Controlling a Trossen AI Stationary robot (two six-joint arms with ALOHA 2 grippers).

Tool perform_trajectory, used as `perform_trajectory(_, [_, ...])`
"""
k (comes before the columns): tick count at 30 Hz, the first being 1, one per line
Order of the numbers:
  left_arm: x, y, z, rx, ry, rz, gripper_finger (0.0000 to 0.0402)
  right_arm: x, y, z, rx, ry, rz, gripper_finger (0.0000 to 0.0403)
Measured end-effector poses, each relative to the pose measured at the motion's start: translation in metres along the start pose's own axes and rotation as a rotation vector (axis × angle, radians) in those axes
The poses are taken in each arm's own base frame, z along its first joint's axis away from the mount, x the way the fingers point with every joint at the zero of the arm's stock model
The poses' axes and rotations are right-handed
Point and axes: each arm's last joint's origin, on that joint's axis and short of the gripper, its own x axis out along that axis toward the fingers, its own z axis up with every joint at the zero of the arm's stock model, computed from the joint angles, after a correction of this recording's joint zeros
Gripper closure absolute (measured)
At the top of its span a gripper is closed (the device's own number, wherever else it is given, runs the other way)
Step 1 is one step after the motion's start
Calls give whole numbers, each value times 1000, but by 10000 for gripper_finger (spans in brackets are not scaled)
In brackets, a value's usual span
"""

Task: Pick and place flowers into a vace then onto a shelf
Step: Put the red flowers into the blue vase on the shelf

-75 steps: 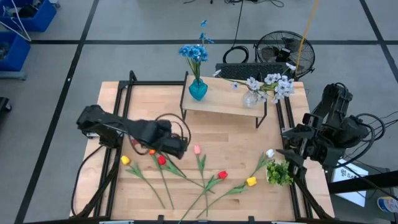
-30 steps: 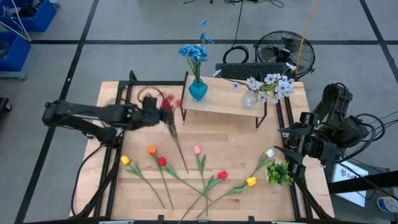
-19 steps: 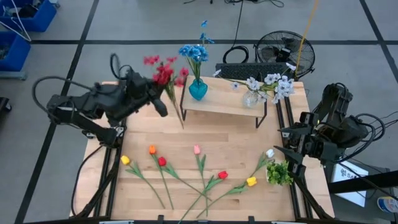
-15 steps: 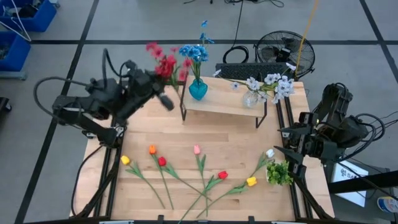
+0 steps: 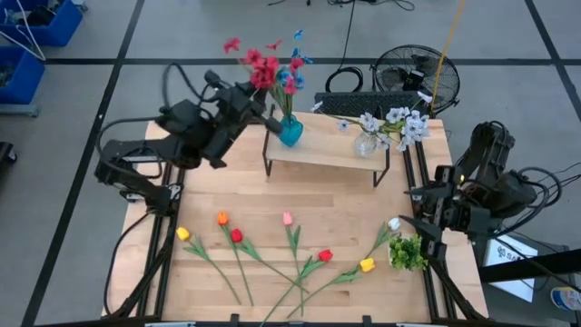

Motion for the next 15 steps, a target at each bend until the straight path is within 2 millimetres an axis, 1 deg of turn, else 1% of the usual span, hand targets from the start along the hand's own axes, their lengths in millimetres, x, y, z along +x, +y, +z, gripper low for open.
perform_trajectory(5, [13, -11, -17, 60, 54, 12, 391, 1, 4, -1, -11, 4, 5, 195])
perform_trajectory(11, [30, -32, -42, 117, 110, 27, 391, 2, 9, -2, -23, 8, 11, 195])
perform_trajectory(13, [30, -35, -42, 99, 99, 29, 391, 3, 10, -2, -26, 9, 12, 195])
perform_trajectory(15, [27, -36, -36, 62, 68, 30, 391, 3, 11, -2, -28, 9, 13, 195])
